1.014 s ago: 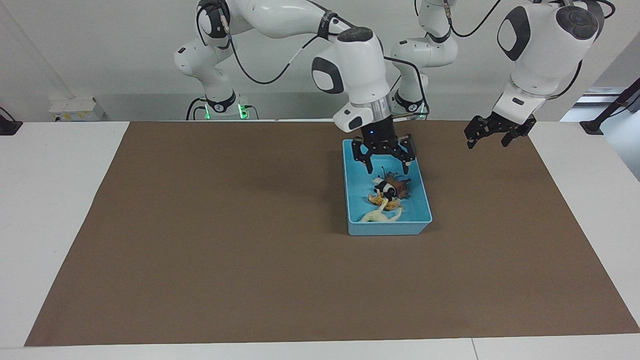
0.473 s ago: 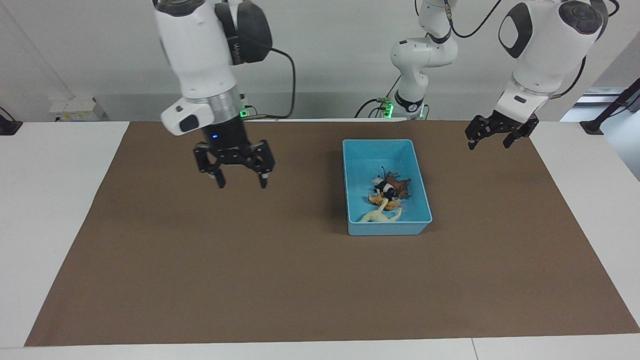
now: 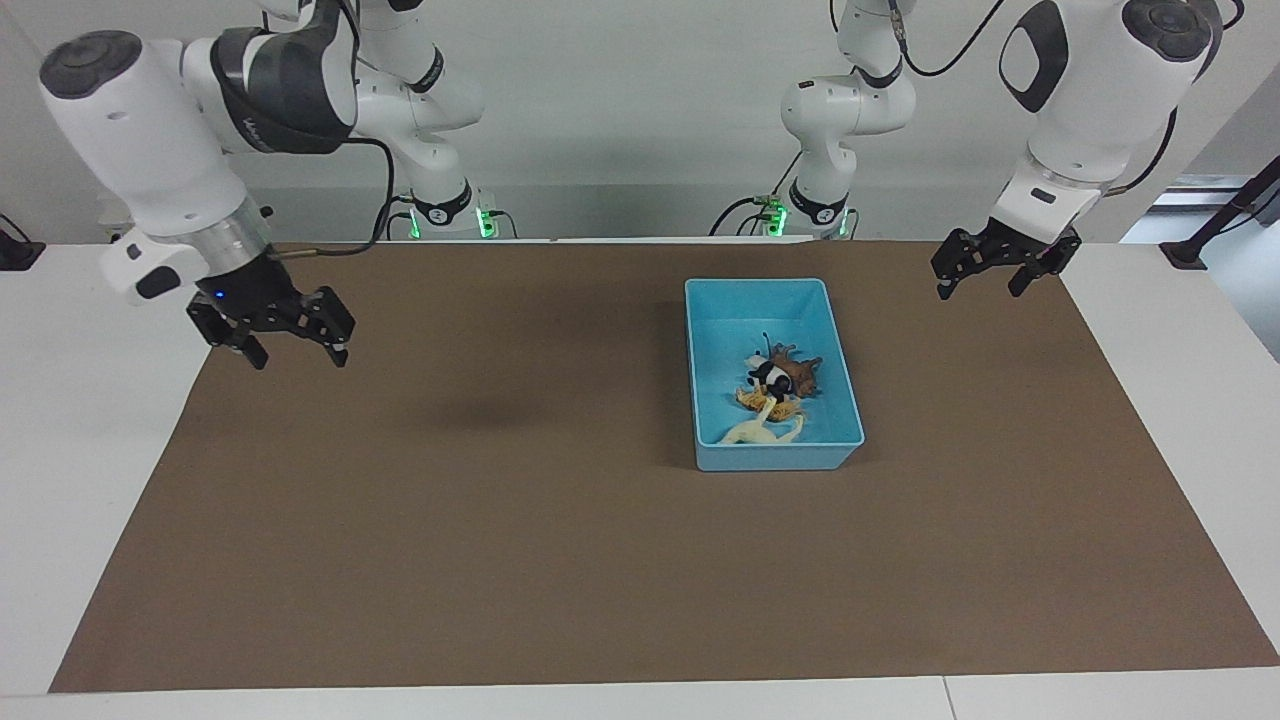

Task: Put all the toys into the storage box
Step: 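Release the palomino in the box and withdraw the right gripper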

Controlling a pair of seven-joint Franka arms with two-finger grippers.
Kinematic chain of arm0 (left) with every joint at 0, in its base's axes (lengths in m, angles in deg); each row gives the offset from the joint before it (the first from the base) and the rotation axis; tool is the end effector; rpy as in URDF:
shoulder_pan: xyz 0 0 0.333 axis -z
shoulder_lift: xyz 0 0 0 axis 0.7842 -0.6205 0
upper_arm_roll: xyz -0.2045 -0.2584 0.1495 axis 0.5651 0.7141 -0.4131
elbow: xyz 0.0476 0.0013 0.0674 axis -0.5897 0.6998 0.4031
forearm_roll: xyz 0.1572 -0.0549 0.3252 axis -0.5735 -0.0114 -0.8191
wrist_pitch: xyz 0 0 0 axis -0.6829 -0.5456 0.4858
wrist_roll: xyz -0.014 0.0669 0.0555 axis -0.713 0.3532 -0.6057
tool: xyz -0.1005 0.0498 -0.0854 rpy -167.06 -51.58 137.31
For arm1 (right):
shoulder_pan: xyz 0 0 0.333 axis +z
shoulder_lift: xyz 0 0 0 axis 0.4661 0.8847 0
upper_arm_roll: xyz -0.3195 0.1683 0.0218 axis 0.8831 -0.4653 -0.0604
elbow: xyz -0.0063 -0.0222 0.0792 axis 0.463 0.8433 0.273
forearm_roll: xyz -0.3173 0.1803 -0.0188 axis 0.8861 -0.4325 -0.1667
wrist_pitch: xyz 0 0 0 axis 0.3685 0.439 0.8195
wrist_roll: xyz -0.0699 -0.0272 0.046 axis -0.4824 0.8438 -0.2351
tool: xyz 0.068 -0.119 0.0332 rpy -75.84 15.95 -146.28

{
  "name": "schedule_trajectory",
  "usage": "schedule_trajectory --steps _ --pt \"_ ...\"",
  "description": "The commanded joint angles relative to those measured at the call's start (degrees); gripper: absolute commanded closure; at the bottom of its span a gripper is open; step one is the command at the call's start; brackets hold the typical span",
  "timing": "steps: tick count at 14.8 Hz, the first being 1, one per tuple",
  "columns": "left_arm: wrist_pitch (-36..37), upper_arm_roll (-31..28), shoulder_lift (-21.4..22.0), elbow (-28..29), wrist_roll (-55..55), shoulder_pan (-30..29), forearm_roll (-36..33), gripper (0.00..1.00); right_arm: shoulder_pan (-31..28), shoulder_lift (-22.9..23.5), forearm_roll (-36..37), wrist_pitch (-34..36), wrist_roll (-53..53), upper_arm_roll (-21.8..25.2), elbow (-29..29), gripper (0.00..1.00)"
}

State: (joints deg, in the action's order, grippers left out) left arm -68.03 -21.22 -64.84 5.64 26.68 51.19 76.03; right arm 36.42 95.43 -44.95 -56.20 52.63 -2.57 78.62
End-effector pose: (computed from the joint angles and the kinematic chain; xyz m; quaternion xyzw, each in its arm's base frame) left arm 0.5237 -0.0390 0.6080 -0.9993 0.0334 0.0063 0.0136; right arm 0.5932 -0.0263 0.6026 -0.9991 0.0107 -0.0337 0.0217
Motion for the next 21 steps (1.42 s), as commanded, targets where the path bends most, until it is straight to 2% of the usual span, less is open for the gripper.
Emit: schedule_trajectory --steps 1,4,7,9,11,13,16,21 --pt "1.71 -0.57 -1.11 -1.77 0.79 0.28 0.66 0.0 -3.61 -7.03 1.74 3.89 4.31 -1.09 4.81 0.0" --pt "1.19 -0.49 -0.76 -1.07 0.79 0.19 0.66 0.0 -6.87 -12.48 3.23 6.27 5.55 -2.32 7.98 0.0" --pt "1.1 -0.48 -0.58 -0.54 0.79 0.1 0.66 0.0 -10.28 -14.6 4.37 11.63 5.37 -4.86 7.99 0.0" --pt "1.18 -0.48 -0.49 -0.37 0.79 0.19 0.66 0.0 -13.11 -14.17 4.46 12.51 4.67 -7.85 5.98 0.0" --pt "1.45 -0.4 -0.49 -0.37 0.7 0.54 0.66 0.0 -13.29 -13.47 4.64 14.97 3.53 -7.95 4.3 0.0" --pt "1.45 -0.4 -0.32 0.25 0.61 0.54 0.66 0.0 -12.68 -13.55 8.4 15.07 3.96 -8.12 4.99 0.0" --pt "0.92 -0.4 0.03 0.34 0.44 0.28 0.57 0.0 -12.76 -12.94 9.03 12.52 4.14 -8.39 6.58 0.0" --pt "0.92 -0.4 0.03 0.43 0.44 -0.25 0.57 0.0 -13.03 -12.94 9.03 13.4 5.02 -9.18 6.32 0.0"
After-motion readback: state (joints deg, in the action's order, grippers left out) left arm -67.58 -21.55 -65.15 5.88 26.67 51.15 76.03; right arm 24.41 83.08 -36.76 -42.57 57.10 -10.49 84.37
